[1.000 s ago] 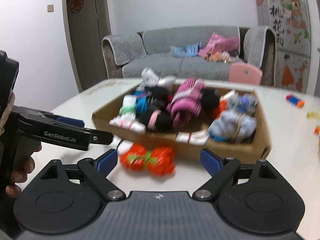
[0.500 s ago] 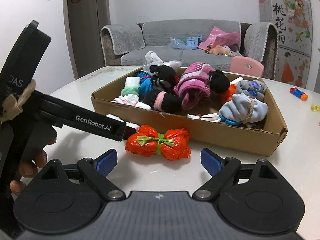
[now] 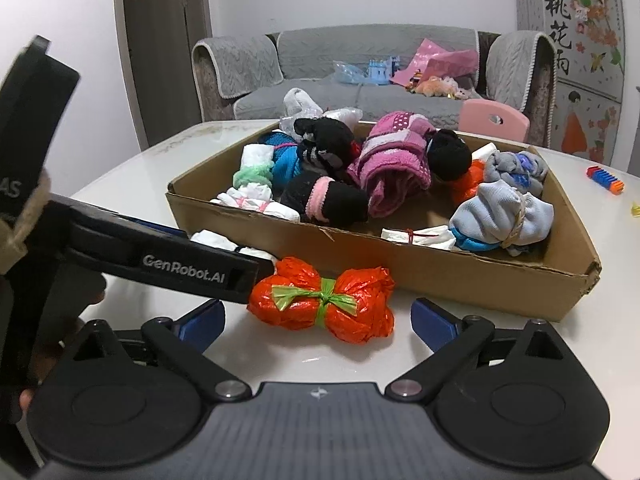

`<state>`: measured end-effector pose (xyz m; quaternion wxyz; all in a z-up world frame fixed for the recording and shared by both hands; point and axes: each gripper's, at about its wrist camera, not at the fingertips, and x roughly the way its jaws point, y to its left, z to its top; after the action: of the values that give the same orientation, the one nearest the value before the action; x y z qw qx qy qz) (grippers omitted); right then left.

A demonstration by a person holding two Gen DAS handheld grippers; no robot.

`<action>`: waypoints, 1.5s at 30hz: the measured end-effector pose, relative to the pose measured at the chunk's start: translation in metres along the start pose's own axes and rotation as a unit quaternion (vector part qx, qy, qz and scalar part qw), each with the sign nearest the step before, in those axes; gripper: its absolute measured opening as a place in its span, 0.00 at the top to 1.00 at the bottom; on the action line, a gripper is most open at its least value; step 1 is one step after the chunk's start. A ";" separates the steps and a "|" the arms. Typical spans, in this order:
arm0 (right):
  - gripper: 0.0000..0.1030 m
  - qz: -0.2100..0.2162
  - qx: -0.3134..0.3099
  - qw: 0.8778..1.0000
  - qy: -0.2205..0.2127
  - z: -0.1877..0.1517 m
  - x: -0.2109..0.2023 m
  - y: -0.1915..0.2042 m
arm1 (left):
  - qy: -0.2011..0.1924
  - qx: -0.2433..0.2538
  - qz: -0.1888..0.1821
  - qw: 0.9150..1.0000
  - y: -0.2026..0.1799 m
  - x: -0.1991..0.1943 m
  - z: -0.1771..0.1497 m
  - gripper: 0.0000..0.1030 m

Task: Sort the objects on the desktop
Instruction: 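Grasp the black-tied white socks with the left tool while the right tool grasps the orange plastic bundle, then carry the white socks and orange bundle over the box and lower them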

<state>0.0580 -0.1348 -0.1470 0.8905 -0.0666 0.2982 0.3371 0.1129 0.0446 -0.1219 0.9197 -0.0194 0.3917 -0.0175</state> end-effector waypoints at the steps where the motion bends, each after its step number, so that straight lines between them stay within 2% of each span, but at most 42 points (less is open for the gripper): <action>1: 0.04 0.000 0.000 1.000 0.001 0.001 0.001 0.000 | 0.000 0.000 0.000 1.000 0.001 0.000 0.000 0.08; 6: 0.09 -0.004 0.002 1.000 0.004 0.003 0.005 0.000 | -0.001 0.003 -0.001 1.000 0.001 0.001 0.001 0.08; 8: 0.16 -0.005 0.004 1.000 0.008 0.004 0.008 0.000 | -0.002 0.006 0.000 1.000 0.001 0.000 0.000 0.09; 9: 0.27 -0.004 0.007 1.000 0.011 0.004 0.009 -0.001 | -0.001 0.005 0.000 1.000 0.002 0.000 0.000 0.09; 12: 0.32 -0.001 0.018 1.000 0.015 0.004 0.010 -0.004 | -0.002 0.003 0.000 1.000 0.005 -0.002 -0.001 0.12; 15: 0.34 0.001 0.020 1.000 0.013 0.003 0.008 -0.006 | -0.002 0.000 -0.001 1.000 0.007 -0.004 -0.001 0.18; 19: 0.35 -0.001 0.022 1.000 0.011 0.002 0.004 -0.010 | -0.001 -0.001 -0.010 1.000 0.010 -0.010 -0.003 0.31; 36: 0.35 -0.018 0.047 0.999 0.009 -0.014 -0.025 -0.058 | 0.008 0.012 0.000 1.000 0.016 -0.031 -0.016 0.35; 40: 0.35 -0.029 0.056 0.998 0.009 -0.019 -0.036 -0.077 | 0.003 0.027 0.023 0.999 0.021 -0.038 -0.020 0.36; 45: 0.35 -0.032 0.093 0.995 0.002 -0.019 -0.045 -0.102 | 0.003 0.022 0.034 0.999 0.030 -0.041 -0.021 0.36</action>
<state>0.0876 -0.2440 -0.1451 0.9027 0.0068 0.3276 0.2788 0.0693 0.0760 -0.1084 0.9189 0.0140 0.3943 0.0054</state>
